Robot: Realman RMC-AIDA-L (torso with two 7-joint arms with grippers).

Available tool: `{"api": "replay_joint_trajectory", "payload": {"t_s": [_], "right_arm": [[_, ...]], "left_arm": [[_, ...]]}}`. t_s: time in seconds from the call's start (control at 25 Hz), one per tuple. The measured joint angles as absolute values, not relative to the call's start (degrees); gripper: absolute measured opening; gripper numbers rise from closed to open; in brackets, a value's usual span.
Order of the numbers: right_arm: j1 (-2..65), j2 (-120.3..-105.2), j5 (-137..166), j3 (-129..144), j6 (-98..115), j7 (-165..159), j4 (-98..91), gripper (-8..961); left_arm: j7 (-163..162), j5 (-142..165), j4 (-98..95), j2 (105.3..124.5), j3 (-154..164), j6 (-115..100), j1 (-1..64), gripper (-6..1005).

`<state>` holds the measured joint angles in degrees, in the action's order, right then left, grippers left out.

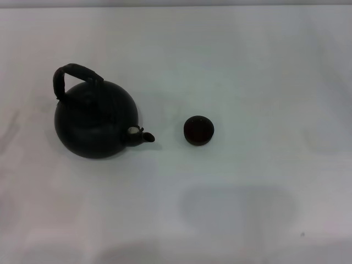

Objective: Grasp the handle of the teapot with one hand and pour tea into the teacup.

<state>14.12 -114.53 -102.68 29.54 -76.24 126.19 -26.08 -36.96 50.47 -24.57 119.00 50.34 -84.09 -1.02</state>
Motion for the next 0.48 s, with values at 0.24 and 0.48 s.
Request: {"api": "replay_joint_trajectory", "payload": {"t_s": [0.24,0.48], "right_arm": [[12.07,-114.47,-102.72,19.65,-76.35,133.52,-19.43,857],[10.36,-114.44,-102.88,15.14,-77.33,140.9,-13.0,857]], "left_arm": [[-32.32,42.44,-18.12,119.0,49.6,-87.05,-1.37,853],[-29.9,37.98,-12.78,119.14,49.56,-87.64,-0.39,853]]}}
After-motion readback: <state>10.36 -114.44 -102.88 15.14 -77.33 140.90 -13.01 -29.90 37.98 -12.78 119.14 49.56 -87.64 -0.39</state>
